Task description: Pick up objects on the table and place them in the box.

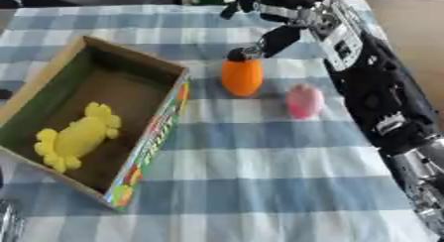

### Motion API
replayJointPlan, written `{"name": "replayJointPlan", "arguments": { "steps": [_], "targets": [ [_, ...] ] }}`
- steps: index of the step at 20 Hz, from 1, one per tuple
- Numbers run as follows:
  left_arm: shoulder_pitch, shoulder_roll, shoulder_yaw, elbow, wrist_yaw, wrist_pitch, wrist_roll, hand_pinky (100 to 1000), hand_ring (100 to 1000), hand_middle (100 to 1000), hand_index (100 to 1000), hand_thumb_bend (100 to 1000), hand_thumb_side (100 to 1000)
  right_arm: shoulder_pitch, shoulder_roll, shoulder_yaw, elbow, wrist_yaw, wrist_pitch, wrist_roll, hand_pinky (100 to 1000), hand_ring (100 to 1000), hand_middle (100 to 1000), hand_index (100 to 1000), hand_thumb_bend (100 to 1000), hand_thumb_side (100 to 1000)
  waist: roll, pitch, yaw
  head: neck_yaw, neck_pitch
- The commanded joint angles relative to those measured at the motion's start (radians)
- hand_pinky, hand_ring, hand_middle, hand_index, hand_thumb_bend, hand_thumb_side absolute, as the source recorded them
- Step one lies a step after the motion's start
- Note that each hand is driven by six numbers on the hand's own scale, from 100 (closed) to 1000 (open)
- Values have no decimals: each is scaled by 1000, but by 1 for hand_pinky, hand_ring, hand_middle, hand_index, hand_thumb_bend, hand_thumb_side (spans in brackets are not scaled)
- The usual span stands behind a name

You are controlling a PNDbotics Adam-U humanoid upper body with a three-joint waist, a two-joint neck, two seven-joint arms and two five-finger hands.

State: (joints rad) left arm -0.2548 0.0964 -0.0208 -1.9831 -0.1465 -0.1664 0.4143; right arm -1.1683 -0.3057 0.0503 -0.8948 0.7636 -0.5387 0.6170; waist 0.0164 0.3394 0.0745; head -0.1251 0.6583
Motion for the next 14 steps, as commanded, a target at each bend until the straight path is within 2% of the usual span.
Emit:
{"name": "replayJointPlan", "arguments": {
  "steps": [1,3,6,8,9,14],
  "targets": [
    [-5,12,6,-17,-3,1,1,503,658,611,751,100,731,-11,-31,-1,-10,-13,-137,187,918,958,843,932,543,689,2,-18,1,2,-9],
    [-5,11,6,-17,-3,1,1,504,658,611,751,100,731,-6,-35,-2,-10,-12,-139,217,917,958,837,929,535,654,3,-17,2,2,-10],
    [-5,11,5,-17,-3,2,0,504,658,611,751,100,731,-2,-42,1,-9,-11,-151,252,914,959,835,929,507,548,4,-16,-1,2,-10],
    [-5,11,5,-17,-3,2,-1,504,658,611,751,100,731,-1,-47,3,-5,-6,-161,266,915,960,837,932,497,541,4,-15,-2,1,-11],
    [-5,11,4,-17,-3,2,-2,504,658,611,751,100,731,0,-50,5,-2,-3,-168,272,913,961,840,934,483,493,4,-16,-3,1,-11],
    [-4,10,4,-17,-2,3,-3,504,659,611,751,100,731,5,-61,12,17,19,-198,286,909,960,841,931,466,467,3,-17,-4,3,-12]
  ]
}}
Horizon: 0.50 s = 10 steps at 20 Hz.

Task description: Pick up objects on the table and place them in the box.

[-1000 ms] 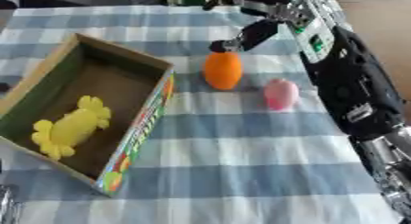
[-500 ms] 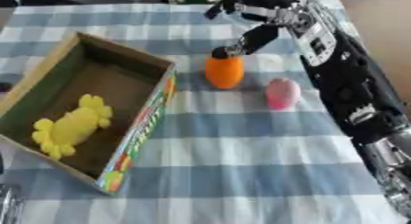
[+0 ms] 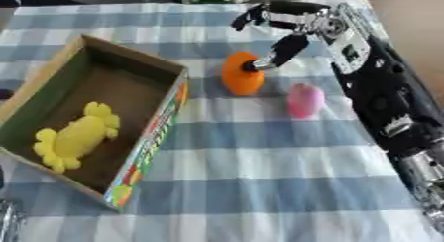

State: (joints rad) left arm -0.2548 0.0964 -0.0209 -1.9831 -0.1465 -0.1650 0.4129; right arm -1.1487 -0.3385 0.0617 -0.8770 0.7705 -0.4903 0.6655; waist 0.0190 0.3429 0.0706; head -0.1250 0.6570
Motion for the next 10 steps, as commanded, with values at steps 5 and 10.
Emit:
{"name": "replayJointPlan", "arguments": {
  "steps": [5,10],
  "targets": [
    [-4,9,3,-17,-2,2,-3,504,659,611,751,100,731,-11,-31,14,16,34,-270,241,903,958,838,924,464,456,0,-19,0,3,-13],
    [-5,9,3,-17,-1,2,-3,504,660,612,751,100,731,-5,-27,31,36,63,-295,240,900,954,822,898,448,472,2,-17,2,3,-15]
  ]
}}
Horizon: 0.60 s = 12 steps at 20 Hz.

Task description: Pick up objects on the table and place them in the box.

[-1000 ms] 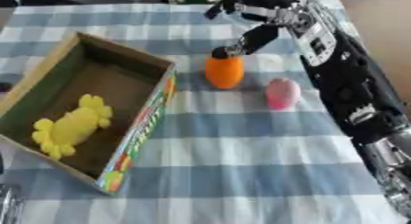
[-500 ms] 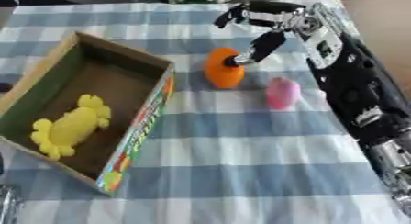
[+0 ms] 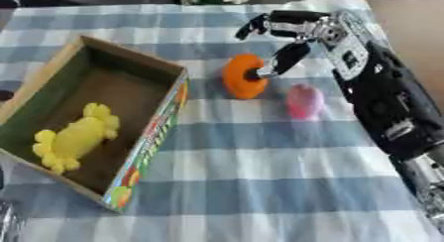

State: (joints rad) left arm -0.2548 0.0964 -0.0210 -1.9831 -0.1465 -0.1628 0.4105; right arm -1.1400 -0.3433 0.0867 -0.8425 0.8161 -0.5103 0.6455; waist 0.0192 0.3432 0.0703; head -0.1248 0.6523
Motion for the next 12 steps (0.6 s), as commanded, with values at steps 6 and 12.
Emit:
{"name": "replayJointPlan", "arguments": {
  "steps": [6,12],
  "targets": [
    [-6,8,2,-17,-1,0,-2,505,661,612,751,100,732,-12,-25,21,-6,-11,-306,259,888,928,707,789,392,475,0,-14,1,5,-9],
    [-7,9,1,-17,0,0,-5,506,662,613,750,100,732,-9,-36,46,-29,-64,-321,261,865,882,577,716,244,468,-3,-16,-1,6,-7]
  ]
}}
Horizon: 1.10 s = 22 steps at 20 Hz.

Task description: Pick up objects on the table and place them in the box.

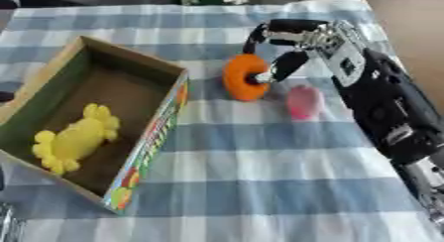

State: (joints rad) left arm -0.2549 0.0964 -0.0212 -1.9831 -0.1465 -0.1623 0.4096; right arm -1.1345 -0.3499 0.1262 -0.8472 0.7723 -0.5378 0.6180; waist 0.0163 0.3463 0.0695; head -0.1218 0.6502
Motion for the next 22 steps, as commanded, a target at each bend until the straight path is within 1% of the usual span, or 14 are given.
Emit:
{"name": "replayJointPlan", "arguments": {
  "steps": [1,3,4,5,8,9,10,11,12,18,22],
  "targets": [
    [-7,9,2,-17,0,0,-4,506,662,613,750,100,732,-14,-30,9,-25,-25,-292,289,865,882,577,716,244,468,0,-19,0,3,-5],
    [-7,9,2,-17,1,0,-4,506,662,613,750,100,733,-12,-31,11,-27,-36,-289,289,856,861,541,697,153,443,0,-20,0,4,-6],
    [-7,8,2,-17,1,0,-4,506,662,613,750,100,733,-11,-31,13,-28,-44,-287,289,853,855,533,692,127,433,0,-20,0,4,-6],
    [-7,8,2,-17,1,0,-4,506,663,613,750,100,733,-11,-31,16,-29,-51,-285,289,845,841,516,677,100,404,0,-20,0,4,-6],
    [-8,8,1,-17,2,0,-6,506,663,613,750,100,733,-10,-32,28,-27,-72,-282,289,841,830,502,669,100,359,0,-20,-1,3,-6],
    [-8,8,1,-17,2,0,-6,506,663,613,750,100,733,-9,-33,31,-27,-79,-281,289,838,823,494,666,100,303,0,-20,-2,3,-7],
    [-8,9,1,-17,2,1,-6,506,663,613,749,100,733,-8,-33,34,-27,-88,-279,289,838,821,492,665,100,273,0,-20,-2,4,-7],
    [-8,9,1,-17,3,1,-6,506,663,614,749,100,733,-8,-33,36,-27,-96,-276,289,836,814,487,665,100,169,0,-20,-2,4,-7],
    [-8,8,0,-17,4,1,-6,506,663,614,749,100,734,-7,-32,37,-29,-107,-269,289,834,811,483,663,100,100,0,-21,-2,3,-8],
    [-8,8,-1,-17,8,5,-8,506,665,614,748,100,734,-11,-31,34,-82,-194,-201,289,822,788,459,655,100,100,0,-20,-3,2,-10],
    [-9,7,-2,-17,9,6,-9,506,665,614,748,100,730,-18,-32,30,-142,-256,-143,289,799,761,419,623,100,100,0,-20,-4,2,-11]
  ]
}}
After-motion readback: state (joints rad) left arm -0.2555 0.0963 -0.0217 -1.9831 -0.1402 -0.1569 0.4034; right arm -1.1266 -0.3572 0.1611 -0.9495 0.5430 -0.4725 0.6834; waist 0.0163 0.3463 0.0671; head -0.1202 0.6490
